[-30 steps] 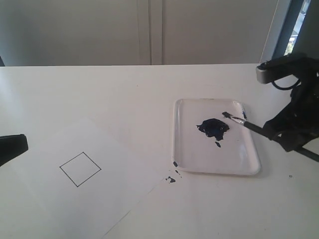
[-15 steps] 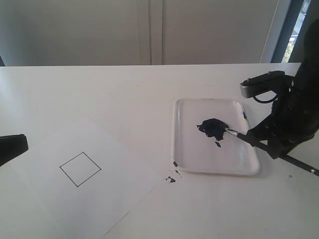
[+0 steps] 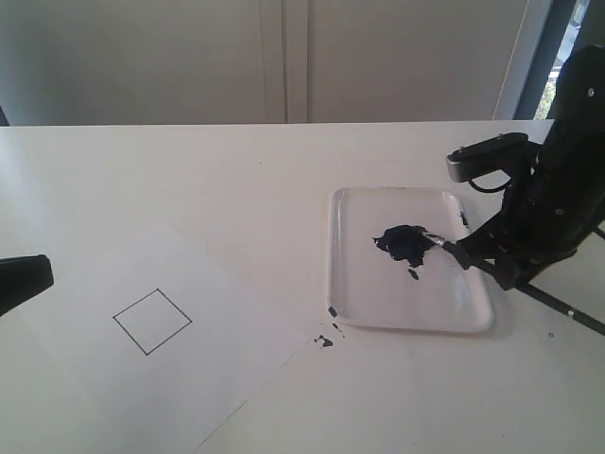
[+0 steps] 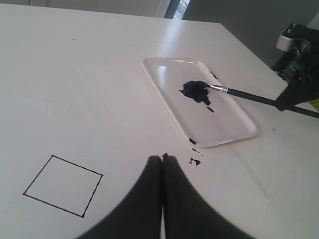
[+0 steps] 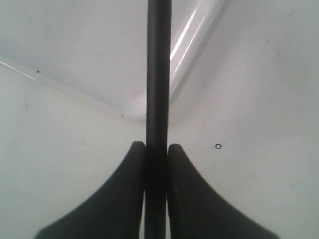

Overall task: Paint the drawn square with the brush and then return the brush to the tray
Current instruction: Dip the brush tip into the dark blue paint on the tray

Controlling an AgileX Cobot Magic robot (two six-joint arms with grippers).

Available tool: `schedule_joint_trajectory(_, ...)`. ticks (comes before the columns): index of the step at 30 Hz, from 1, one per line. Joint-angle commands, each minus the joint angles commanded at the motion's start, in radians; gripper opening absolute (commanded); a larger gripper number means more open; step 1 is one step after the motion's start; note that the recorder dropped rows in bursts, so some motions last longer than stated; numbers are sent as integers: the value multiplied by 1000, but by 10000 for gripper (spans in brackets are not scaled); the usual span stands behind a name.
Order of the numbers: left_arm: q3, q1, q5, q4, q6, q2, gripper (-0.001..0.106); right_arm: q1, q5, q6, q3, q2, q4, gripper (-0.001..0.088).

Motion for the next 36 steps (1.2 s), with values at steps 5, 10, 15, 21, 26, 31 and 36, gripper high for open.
schedule_joint_trajectory(5, 0, 0, 0, 0, 0, 0, 0, 3, 55, -105, 0, 0, 108, 0)
schedule_joint_trajectory(10, 0, 0, 0, 0, 0, 0, 0, 3, 13, -100, 0, 0, 114, 0)
schedule_joint_trajectory(15, 0, 0, -6, 0, 0, 0, 0, 5, 23, -45, 0, 5, 59, 0)
schedule_joint_trajectory(21, 0, 0, -5, 0, 0, 0, 0, 49, 14, -73, 0, 43, 70, 0)
schedule_joint_trajectory(26, 0, 0, -5, 0, 0, 0, 0, 49, 5, 27, 0, 43, -47, 0)
schedule_joint_trajectory(31, 0, 0, -5, 0, 0, 0, 0, 51, 13, -19, 0, 43, 0, 0)
schedule_joint_trajectory(36, 0, 0, -8, 0, 0, 0, 0, 51, 10, -30, 0, 8, 10, 0)
